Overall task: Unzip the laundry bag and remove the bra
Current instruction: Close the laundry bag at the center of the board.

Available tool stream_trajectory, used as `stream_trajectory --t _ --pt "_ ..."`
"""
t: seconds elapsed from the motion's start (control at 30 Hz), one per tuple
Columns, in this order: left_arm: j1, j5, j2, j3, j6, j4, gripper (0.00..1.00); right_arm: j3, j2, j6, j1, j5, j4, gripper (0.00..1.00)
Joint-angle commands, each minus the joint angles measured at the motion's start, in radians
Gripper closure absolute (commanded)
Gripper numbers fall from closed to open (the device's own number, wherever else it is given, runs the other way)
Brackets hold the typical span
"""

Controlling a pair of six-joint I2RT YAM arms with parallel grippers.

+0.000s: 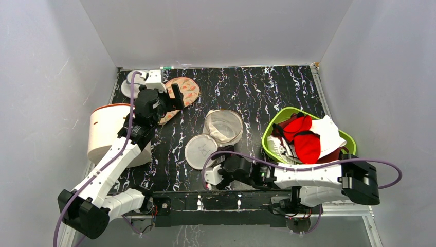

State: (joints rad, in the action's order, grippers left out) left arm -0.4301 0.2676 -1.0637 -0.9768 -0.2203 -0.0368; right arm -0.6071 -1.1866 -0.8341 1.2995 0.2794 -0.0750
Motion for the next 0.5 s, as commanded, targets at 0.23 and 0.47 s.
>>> stream_trajectory --t 0.23,0.47 --pt "0.008 0.0 0.007 0.008 -0.023 0.037 0.13 -0.003 -0.235 -0.261 0.042 0.035 0.313 0.22" --pt "0.009 0.003 0.008 0.007 -0.024 0.036 0.13 -0.012 -0.433 -0.327 0.05 0.18 0.552 0.29"
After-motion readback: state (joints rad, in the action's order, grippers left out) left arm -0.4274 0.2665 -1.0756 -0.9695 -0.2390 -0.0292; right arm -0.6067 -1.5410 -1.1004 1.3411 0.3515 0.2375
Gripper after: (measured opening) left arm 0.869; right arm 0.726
